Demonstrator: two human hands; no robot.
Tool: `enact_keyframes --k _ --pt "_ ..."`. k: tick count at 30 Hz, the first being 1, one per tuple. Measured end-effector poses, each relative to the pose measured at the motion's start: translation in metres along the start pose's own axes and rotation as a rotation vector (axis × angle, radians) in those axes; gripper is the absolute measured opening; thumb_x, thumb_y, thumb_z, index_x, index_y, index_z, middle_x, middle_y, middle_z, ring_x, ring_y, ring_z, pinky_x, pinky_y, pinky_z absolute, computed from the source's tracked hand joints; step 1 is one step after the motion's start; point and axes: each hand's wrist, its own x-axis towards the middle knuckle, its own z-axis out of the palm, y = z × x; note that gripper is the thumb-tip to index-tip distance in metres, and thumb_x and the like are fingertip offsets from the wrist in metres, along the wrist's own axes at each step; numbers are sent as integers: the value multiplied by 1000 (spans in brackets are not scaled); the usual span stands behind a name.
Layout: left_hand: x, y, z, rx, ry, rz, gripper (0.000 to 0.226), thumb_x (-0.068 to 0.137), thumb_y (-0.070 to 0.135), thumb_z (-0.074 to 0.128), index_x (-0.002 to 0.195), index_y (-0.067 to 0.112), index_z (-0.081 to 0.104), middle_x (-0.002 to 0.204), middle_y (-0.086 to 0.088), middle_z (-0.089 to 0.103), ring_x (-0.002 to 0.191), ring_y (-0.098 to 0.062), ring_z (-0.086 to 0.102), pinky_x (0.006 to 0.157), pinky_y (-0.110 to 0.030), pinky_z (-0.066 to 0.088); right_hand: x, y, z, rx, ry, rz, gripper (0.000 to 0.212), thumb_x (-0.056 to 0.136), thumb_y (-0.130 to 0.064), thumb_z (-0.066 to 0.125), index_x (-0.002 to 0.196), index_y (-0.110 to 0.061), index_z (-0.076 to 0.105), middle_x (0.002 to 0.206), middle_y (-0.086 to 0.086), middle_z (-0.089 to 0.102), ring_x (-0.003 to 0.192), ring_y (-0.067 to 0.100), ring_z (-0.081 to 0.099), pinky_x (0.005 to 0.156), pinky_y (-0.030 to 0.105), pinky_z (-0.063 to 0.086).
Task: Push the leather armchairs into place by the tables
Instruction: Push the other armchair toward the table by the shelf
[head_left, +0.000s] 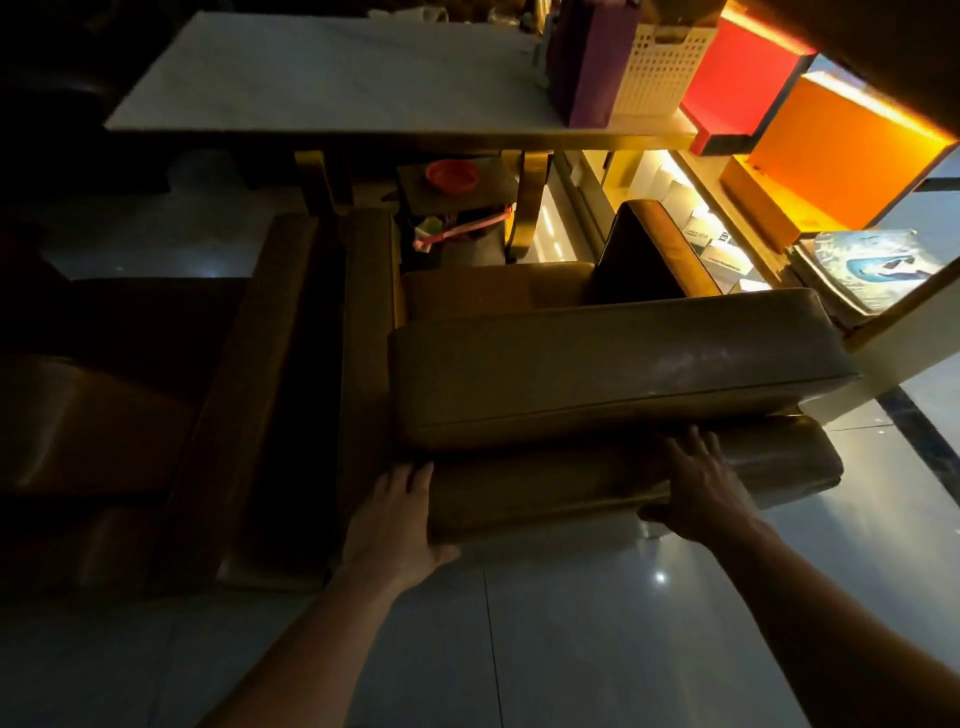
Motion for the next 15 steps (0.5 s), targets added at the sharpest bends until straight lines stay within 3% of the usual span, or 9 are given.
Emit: enact_keyframes --k 4,9,15 --pt "4 4 10 52 40 2 111 73 63 74 156 30 7 160 -2 16 145 -25 20 112 -42 34 11 13 10 17 -79 5 120 63 -62 80 154 -37 5 159 18 6 140 49 14 108 63 36" --pt "6 19 16 96 130 -9 104 74 68 69 154 28 16 155 -5 25 138 -27 29 112 -42 34 12 12 21 34 -45 32 107 71 -63 74 153 -36 11 156 25 15 135 54 21 106 60 38" --pt "13 54 35 115 216 2 100 75 71 65 154 29 19 151 -10 28 134 -32 30 108 -44 37 12 12 19 28 -51 36 104 75 -60 73 154 -34 9 158 25 10 140 52 15 109 59 36"
